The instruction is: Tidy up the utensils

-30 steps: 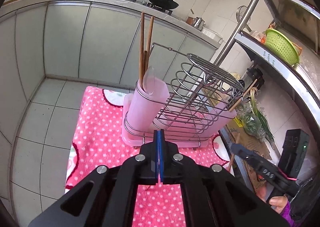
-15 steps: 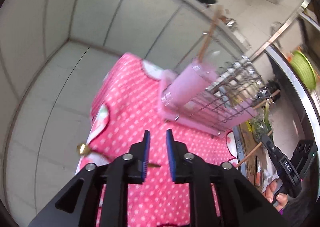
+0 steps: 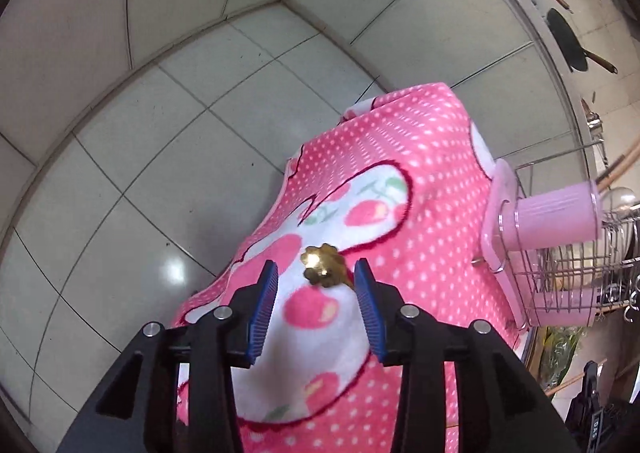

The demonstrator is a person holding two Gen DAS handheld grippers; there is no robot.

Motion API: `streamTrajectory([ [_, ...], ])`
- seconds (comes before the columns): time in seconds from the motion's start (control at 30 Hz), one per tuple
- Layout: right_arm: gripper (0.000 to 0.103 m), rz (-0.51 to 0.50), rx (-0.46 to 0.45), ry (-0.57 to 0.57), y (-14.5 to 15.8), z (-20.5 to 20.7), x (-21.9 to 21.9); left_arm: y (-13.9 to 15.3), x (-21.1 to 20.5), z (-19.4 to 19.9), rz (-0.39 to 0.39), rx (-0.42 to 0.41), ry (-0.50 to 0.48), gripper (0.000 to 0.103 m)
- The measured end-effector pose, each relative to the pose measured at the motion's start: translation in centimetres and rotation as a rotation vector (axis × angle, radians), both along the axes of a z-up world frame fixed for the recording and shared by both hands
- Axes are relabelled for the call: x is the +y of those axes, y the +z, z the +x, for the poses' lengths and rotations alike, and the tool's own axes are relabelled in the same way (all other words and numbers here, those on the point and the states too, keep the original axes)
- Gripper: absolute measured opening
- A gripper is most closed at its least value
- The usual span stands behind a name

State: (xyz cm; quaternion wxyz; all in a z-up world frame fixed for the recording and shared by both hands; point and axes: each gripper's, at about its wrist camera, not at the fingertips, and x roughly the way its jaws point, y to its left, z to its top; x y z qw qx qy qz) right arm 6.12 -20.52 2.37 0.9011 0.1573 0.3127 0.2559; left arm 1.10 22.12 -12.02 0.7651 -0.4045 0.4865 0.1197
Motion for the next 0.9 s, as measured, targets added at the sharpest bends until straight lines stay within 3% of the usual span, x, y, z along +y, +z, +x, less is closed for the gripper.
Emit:
streamTrajectory([
  [0.17,0.005,-0.020,0.002,-0.005,0.2,0.1,0.7,-2.0,0.2,0.3,-0.089,-0.022,0.012,0.039],
  [0.33,0.005,-0.048,-0.011,0.000,0.6,-0.2,1.8,-2.2,0.0,1.0,-0.095,-0.065,0.027,0.032],
  [0.4,0.005,-0.055,-0.015,0.003,0.8,-0.3,2.0,-2.1,0.0,1.1,-0.081,-0.065,0.024,0.026],
  [0.63,0.006,-0.053,-0.020,0.012,0.9,-0.6,2.5,-0.6,-0.1,0.4,0.001,-0.098,0.024,0.025],
  [0.9,0.006,-0.048,-0.041,0.005,1.1,-1.4,1.8,4.3,-2.0,-0.1,0.161,-0.229,-0.069,0.024],
])
